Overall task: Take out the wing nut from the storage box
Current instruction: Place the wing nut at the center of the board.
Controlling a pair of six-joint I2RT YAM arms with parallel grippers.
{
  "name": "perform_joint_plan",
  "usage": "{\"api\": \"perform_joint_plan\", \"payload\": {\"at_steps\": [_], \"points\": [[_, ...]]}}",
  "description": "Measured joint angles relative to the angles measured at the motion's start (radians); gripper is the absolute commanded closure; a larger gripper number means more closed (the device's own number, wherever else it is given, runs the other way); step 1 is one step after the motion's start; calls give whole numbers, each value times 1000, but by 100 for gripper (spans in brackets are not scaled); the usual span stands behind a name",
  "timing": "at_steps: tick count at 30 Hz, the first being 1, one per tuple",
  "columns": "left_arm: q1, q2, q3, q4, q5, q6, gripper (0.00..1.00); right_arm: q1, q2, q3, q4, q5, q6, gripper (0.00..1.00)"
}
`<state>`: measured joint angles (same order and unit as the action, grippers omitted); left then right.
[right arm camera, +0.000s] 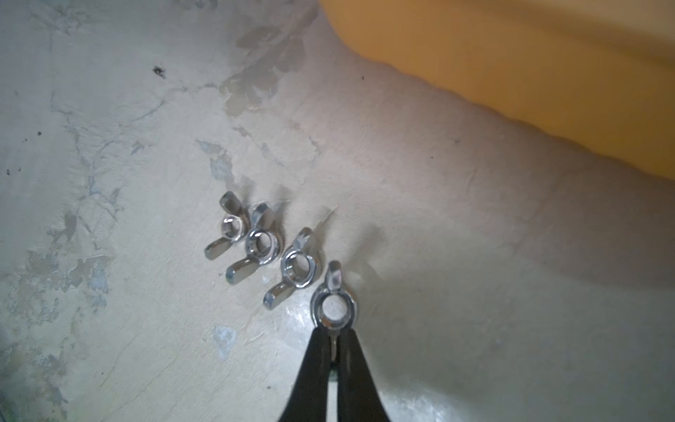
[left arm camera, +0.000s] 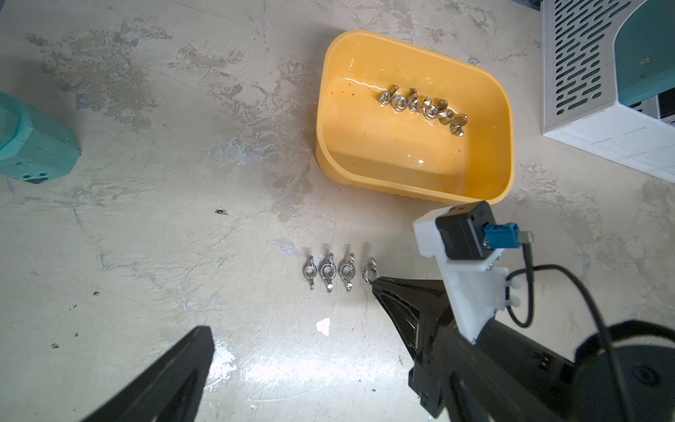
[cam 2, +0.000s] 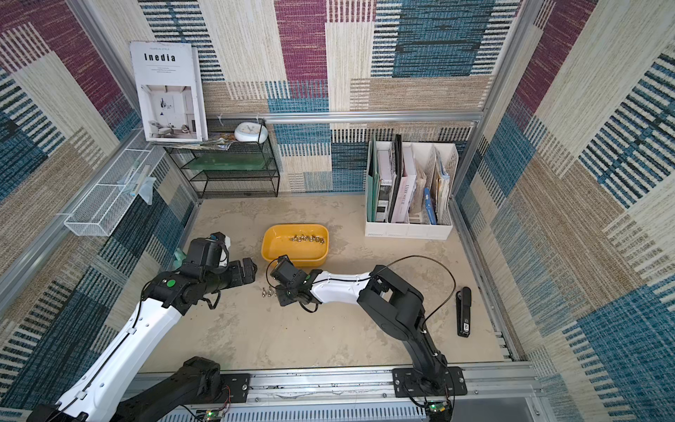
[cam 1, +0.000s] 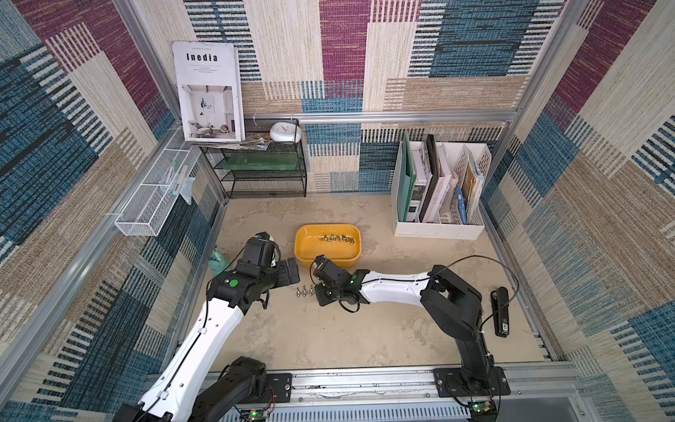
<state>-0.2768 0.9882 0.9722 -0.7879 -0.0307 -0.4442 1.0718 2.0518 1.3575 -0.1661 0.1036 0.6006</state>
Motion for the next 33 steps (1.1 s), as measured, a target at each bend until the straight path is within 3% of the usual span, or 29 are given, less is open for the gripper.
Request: {"api": "perform_joint_plan", "payload": {"at_steps": [11,33], "points": [[0,-11,-5,-21,0,0,1,0,24,24,-6,8,7,99],[0,-15,-16,-21,-3,3,1,10,-20,63,-75,39,-10,56]]}}
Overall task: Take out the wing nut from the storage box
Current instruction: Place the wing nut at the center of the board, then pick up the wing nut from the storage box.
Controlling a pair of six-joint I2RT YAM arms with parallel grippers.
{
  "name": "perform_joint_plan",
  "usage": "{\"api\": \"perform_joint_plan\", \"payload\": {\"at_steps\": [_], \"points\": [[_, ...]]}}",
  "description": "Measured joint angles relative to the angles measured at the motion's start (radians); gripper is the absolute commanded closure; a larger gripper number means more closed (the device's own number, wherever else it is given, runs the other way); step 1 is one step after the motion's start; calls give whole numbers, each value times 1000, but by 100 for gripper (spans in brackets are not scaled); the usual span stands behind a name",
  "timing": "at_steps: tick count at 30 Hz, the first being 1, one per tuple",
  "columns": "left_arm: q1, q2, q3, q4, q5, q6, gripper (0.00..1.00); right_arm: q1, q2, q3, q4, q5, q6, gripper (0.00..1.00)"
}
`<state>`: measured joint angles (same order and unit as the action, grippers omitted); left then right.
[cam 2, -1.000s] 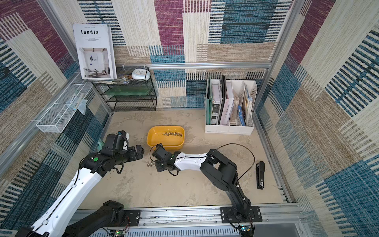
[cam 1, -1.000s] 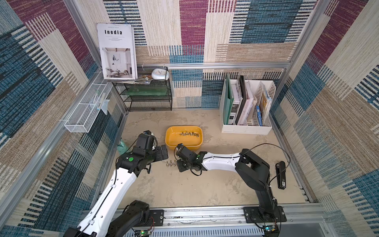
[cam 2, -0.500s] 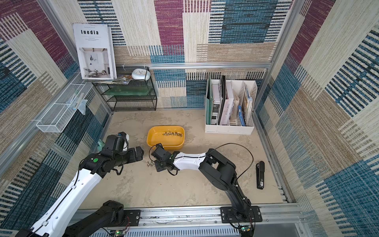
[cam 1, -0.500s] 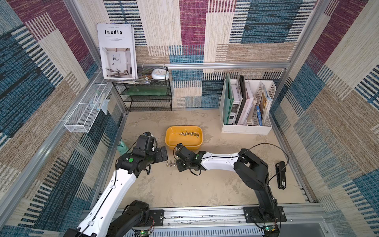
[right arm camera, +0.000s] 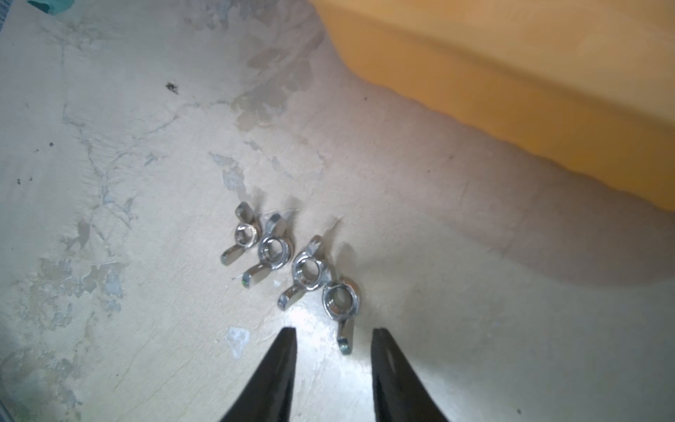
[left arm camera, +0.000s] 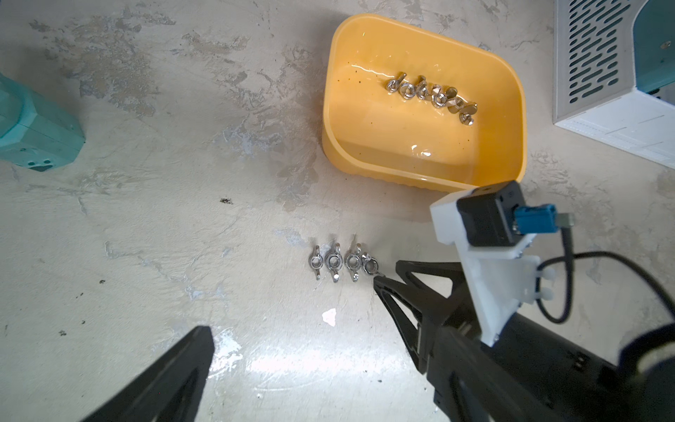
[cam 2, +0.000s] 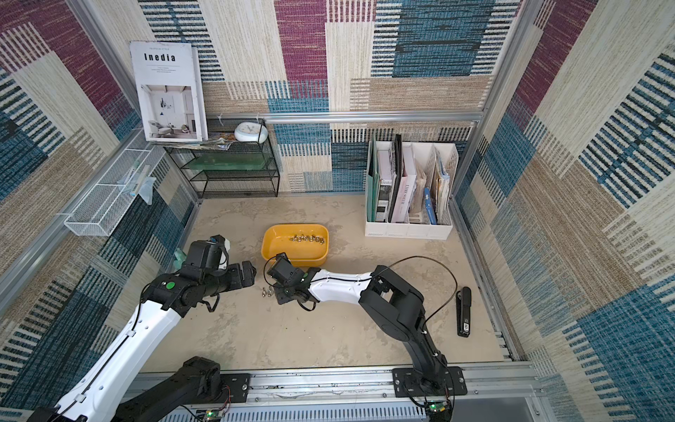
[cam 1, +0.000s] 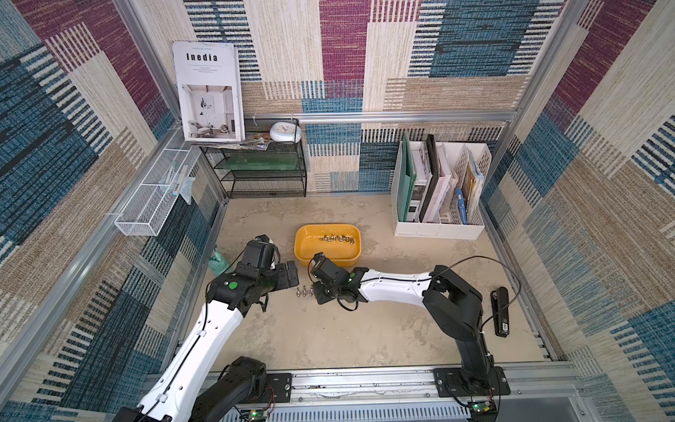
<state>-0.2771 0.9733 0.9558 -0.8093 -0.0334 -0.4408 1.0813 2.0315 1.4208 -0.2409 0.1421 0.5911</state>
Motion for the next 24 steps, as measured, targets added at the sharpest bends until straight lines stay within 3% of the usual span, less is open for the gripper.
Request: {"api": "perform_joint_plan", "payload": {"at_steps": [7,15,24], "points": [[0,-3,1,2,0,0,1,-13,-39,66,-73,100,-43,40],[0,-31,-26,53,8,-20,1,-122,-50,148,-116,126,-139,18],[0,27,-10,105,107,-46,1,-248,46,302,-128,60,-247,13]]}}
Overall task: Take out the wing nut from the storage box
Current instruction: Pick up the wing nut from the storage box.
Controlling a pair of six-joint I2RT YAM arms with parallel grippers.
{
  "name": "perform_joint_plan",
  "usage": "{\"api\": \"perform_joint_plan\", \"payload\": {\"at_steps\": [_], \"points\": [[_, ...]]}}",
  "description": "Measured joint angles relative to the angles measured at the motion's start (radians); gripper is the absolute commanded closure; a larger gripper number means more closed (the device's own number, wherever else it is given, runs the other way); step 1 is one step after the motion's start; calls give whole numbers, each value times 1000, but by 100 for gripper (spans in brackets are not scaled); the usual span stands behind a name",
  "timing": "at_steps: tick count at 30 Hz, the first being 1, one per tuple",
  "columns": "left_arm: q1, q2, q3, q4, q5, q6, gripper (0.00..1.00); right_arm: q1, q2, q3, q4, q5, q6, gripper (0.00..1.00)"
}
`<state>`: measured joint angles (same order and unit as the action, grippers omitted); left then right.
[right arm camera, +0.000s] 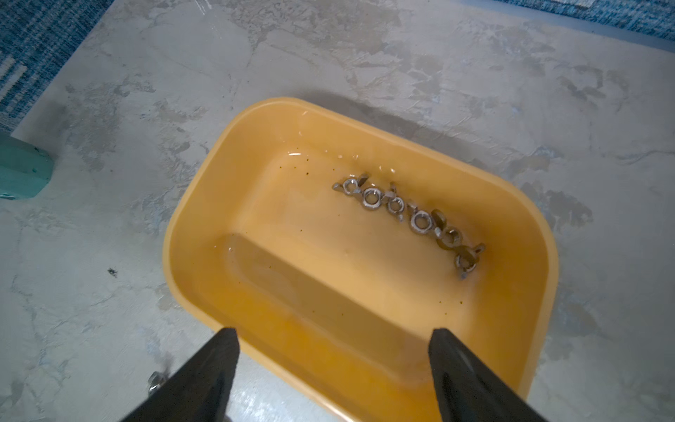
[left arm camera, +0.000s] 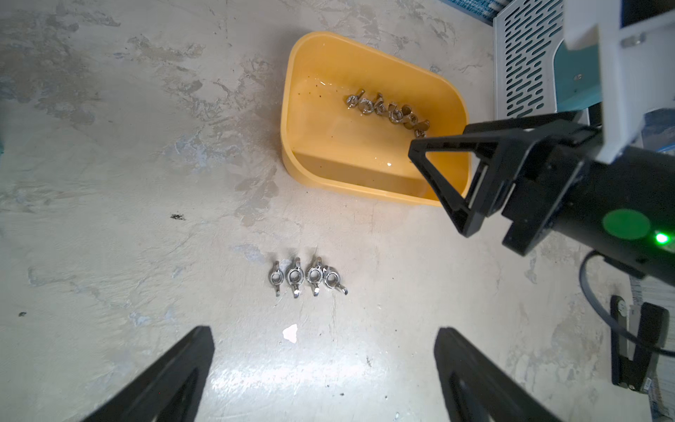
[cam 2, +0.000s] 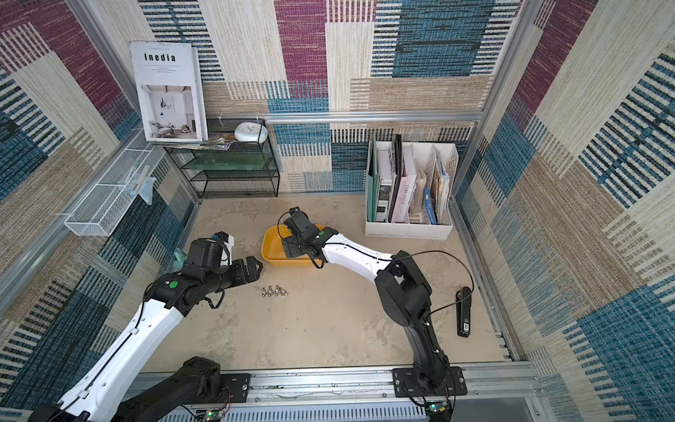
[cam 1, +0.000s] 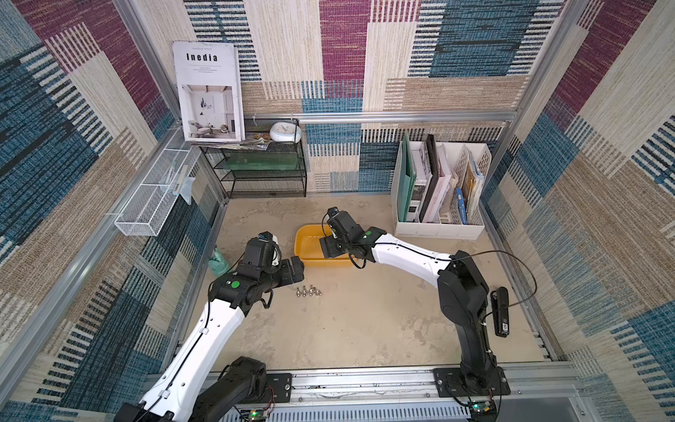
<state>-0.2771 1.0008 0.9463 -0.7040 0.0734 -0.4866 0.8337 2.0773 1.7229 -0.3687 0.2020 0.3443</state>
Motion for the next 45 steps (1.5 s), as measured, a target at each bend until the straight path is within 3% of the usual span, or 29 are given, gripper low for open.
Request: {"api": "perform_joint_plan", "payload": {"at_steps": [10,17,45], "points": [[0,100,74,11,47,1,1,-96,143,125,-29,-92,-66,7],[0,132,91,8,55,17,1,-134,223,193,-50,-136,-89,9],[0,193,121,7,23,53,1,-156,344,315,-113,-228,-122,11]]}}
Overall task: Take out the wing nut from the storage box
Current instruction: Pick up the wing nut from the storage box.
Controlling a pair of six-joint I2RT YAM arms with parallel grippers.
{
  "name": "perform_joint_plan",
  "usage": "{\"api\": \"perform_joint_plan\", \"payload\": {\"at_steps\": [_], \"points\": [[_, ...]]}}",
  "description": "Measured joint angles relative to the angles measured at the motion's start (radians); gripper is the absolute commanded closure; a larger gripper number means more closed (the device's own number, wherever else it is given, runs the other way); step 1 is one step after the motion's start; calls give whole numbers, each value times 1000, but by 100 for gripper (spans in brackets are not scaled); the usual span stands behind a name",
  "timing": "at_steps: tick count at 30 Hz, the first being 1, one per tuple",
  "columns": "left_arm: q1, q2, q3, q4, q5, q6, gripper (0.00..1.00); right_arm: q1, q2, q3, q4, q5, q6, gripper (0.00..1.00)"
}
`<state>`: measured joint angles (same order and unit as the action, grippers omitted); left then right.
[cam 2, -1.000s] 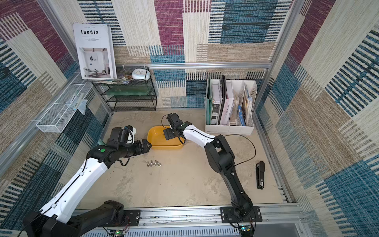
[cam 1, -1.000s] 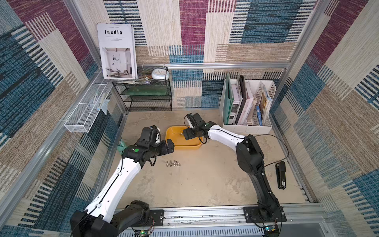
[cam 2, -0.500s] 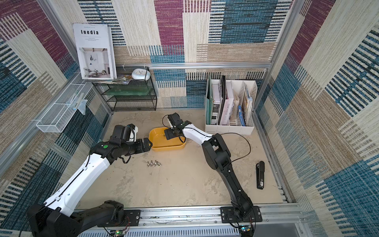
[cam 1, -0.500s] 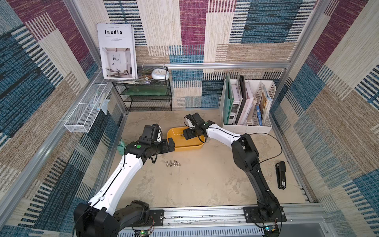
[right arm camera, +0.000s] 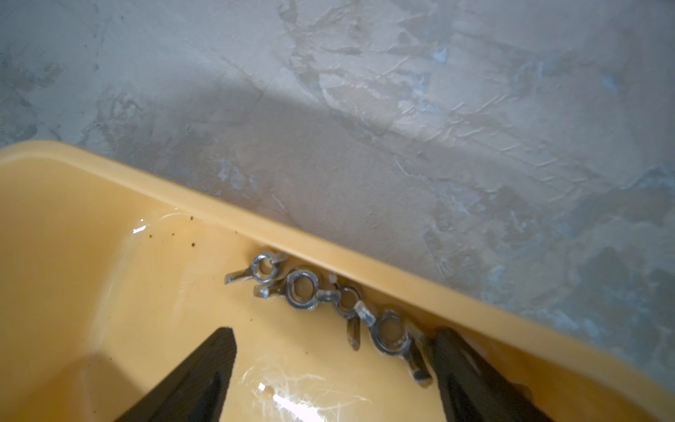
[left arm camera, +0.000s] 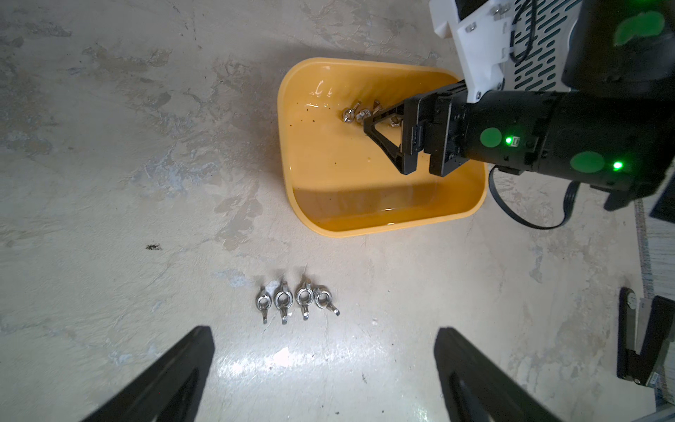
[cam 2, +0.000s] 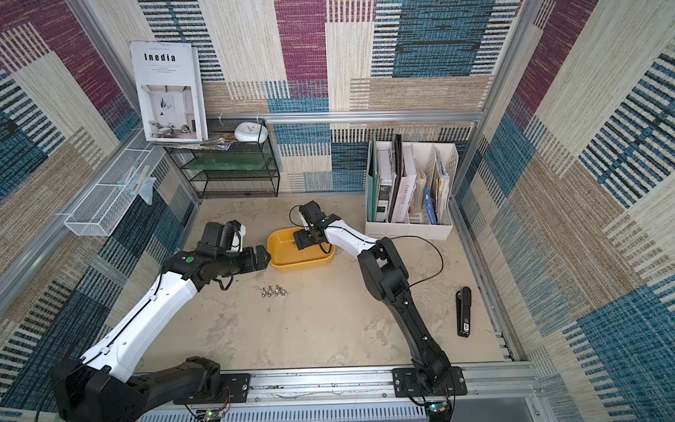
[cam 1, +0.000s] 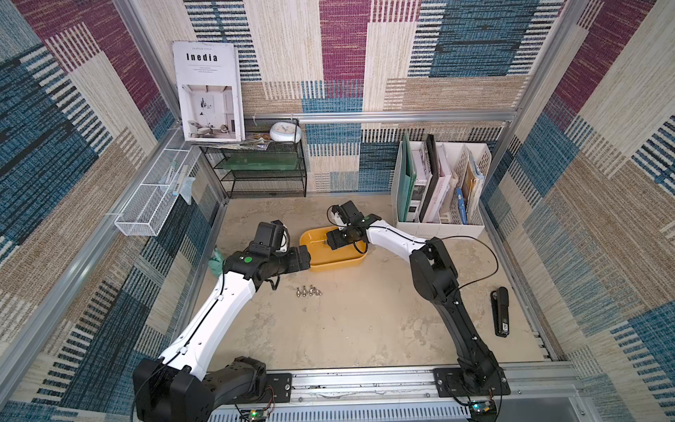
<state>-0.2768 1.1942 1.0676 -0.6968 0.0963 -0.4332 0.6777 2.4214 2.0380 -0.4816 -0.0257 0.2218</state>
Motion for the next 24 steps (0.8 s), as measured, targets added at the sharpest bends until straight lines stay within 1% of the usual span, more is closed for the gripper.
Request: {"api": "perform_joint_plan", "payload": {"at_steps": [6,16,19,21,24], "points": [[0,1,0,0,-4,7,1,2,-16,-21,-2,-30,10,13],[0,9,0,0,-6,11,1,15,-41,-51,-6,-57,30,20],[0,9,0,0,-13,14,1,15,-48,-64,-6,-57,30,24],[0,9,0,0,-15,14,1,15,-47,-64,-6,-56,29,29],[0,9,0,0,-15,15,1,15,-47,-63,-6,-48,30,35]]}}
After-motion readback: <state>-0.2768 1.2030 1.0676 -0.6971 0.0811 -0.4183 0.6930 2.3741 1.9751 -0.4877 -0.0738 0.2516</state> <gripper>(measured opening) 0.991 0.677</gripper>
